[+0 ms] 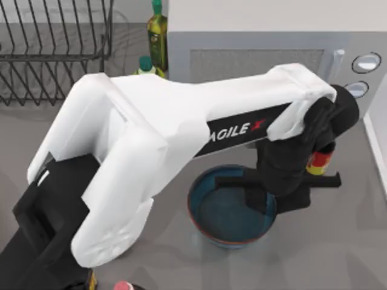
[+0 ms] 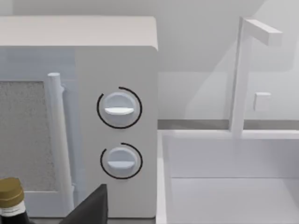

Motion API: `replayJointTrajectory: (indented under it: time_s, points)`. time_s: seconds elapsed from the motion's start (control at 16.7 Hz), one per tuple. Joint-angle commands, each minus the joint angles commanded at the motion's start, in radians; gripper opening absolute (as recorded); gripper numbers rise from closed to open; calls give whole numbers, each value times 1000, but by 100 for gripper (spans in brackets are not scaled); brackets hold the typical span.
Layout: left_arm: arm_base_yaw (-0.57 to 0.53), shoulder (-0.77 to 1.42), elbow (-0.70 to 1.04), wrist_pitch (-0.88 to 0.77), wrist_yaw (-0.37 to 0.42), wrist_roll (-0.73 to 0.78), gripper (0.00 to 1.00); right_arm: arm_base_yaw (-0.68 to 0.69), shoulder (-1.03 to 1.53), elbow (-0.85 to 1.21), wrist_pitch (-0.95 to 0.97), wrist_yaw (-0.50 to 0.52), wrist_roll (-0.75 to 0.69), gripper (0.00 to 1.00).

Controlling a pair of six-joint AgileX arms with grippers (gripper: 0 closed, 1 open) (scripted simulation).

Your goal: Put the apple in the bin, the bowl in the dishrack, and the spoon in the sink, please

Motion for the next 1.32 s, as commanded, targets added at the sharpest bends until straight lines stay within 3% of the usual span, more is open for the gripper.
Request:
replayJointTrajectory:
  time_s: [0.54,1.02,1.32]
  points:
    - [-1,0,14,-16,0,2,0,0,0,0,0,0,0,100]
    - [-4,22,380,-357,0,-2,0,0,0,0,0,0,0,100]
    - [-1,20,440,-418,0,-1,0,0,0,0,0,0,0,100]
